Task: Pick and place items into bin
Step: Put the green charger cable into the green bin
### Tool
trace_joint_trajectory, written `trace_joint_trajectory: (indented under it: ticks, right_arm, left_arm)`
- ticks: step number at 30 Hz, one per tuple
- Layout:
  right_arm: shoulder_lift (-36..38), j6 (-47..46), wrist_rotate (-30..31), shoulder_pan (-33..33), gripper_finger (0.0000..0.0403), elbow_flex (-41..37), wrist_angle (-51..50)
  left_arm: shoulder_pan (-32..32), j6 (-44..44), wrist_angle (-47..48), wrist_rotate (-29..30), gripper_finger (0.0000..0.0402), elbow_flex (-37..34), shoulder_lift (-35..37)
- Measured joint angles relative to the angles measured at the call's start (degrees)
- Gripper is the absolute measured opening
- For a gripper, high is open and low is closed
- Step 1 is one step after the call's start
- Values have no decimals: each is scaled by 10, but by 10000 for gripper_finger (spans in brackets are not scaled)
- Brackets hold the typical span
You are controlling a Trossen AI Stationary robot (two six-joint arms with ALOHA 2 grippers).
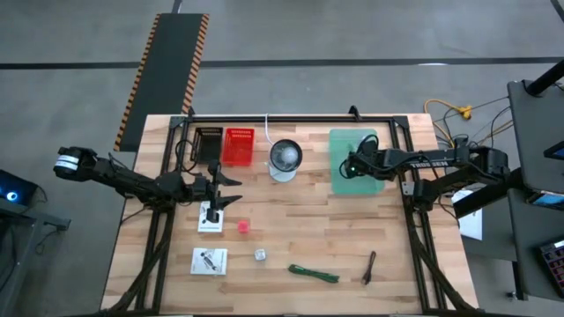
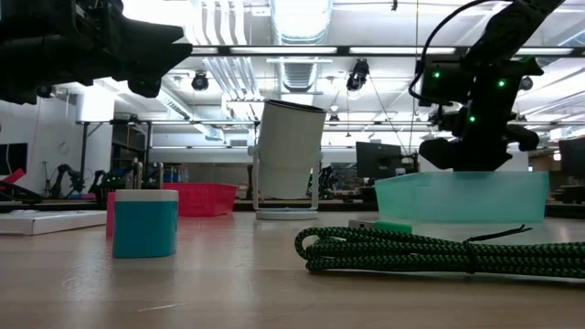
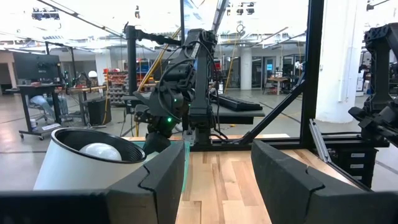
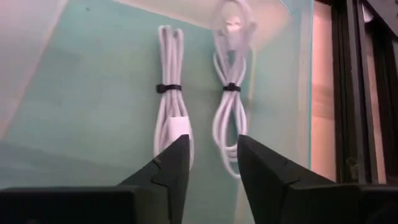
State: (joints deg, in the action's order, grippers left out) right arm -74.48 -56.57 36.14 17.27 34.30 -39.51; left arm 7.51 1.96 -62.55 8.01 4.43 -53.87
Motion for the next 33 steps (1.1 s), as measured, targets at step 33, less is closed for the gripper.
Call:
trace_joint_trajectory:
  ticks: [33]
  right_arm:
    - [57,99,-15,-473,133,33,180]
  left_arm:
    - [0,2,0,0,171,0,0]
